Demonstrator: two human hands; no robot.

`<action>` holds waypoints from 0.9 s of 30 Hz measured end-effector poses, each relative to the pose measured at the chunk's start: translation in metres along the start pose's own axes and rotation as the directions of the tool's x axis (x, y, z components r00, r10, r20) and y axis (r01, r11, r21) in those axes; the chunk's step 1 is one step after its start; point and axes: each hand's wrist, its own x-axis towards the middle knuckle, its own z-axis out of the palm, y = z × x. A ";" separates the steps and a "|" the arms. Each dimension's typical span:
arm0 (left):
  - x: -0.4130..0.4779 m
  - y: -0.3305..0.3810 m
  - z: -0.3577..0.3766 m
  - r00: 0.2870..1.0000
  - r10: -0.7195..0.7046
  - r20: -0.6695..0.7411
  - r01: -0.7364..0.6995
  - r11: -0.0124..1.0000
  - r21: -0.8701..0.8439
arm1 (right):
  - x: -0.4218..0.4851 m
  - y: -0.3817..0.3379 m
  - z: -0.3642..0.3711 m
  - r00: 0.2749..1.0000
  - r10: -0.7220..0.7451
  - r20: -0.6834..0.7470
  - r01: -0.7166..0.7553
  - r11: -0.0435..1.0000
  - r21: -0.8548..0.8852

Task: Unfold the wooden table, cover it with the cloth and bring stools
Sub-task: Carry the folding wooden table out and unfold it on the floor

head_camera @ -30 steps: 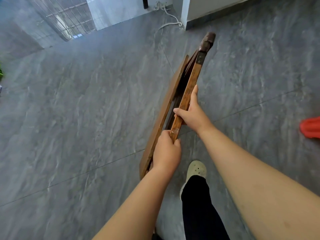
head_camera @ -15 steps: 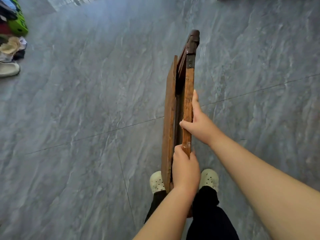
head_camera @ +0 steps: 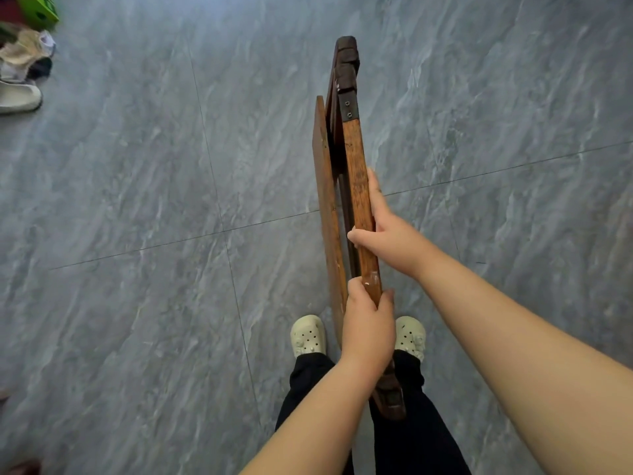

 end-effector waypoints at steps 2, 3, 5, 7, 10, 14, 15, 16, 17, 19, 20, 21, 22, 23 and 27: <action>0.000 -0.001 -0.002 0.999 0.029 0.022 -0.029 0.999 0.025 | -0.003 0.000 0.001 0.999 -0.014 -0.043 0.013 0.999 -0.036; 0.001 -0.002 -0.002 0.999 0.041 0.034 -0.042 0.998 0.038 | -0.004 0.000 0.002 0.994 -0.043 -0.097 0.032 0.993 -0.116; 0.002 -0.002 -0.002 0.997 0.054 0.049 -0.057 0.997 0.057 | -0.003 0.003 0.006 0.967 -0.156 -0.202 0.090 0.949 -0.303; 0.004 -0.003 0.000 0.995 0.060 0.075 -0.065 0.996 0.063 | 0.002 0.007 0.009 0.934 -0.274 -0.229 0.143 0.874 -0.464; 0.006 -0.004 0.001 0.991 0.080 0.108 -0.089 0.992 0.085 | 0.008 0.012 0.011 0.914 -0.340 -0.222 0.169 0.816 -0.553; 0.011 -0.007 -0.023 0.943 0.074 0.324 -0.101 0.993 0.067 | 0.011 0.019 0.009 0.900 -0.375 -0.223 0.214 0.825 -0.523; 0.015 -0.009 -0.034 0.916 0.071 0.395 -0.118 0.988 0.097 | 0.011 0.020 0.009 0.901 -0.375 -0.217 0.220 0.828 -0.515; 0.019 -0.011 -0.046 0.896 0.073 0.437 -0.152 0.977 0.150 | 0.011 0.021 0.008 0.903 -0.373 -0.214 0.223 0.831 -0.510; 0.025 -0.014 -0.058 0.892 0.082 0.444 -0.196 0.956 0.217 | 0.010 0.021 0.007 0.904 -0.371 -0.215 0.223 0.835 -0.503; 0.042 -0.018 -0.077 0.905 0.136 0.404 -0.303 0.872 0.386 | 0.009 0.021 0.007 0.903 -0.369 -0.220 0.230 0.848 -0.477; 0.051 -0.021 -0.084 0.898 0.167 0.406 -0.368 0.790 0.489 | 0.009 0.021 0.007 0.904 -0.365 -0.223 0.232 0.857 -0.461; 0.061 -0.024 -0.089 0.880 0.198 0.432 -0.443 0.669 0.597 | 0.008 0.020 0.007 0.905 -0.360 -0.227 0.231 0.863 -0.450; 0.072 -0.026 -0.091 0.850 0.228 0.475 -0.519 0.517 0.681 | 0.008 0.020 0.007 0.904 -0.360 -0.232 0.228 0.864 -0.449; 0.083 -0.029 -0.091 0.815 0.251 0.523 -0.580 0.370 0.726 | 0.008 0.021 0.006 0.901 -0.361 -0.239 0.225 0.862 -0.454; 0.116 -0.034 -0.072 0.687 0.257 0.680 -0.712 0.050 0.700 | 0.009 0.022 0.008 0.900 -0.358 -0.248 0.219 0.865 -0.452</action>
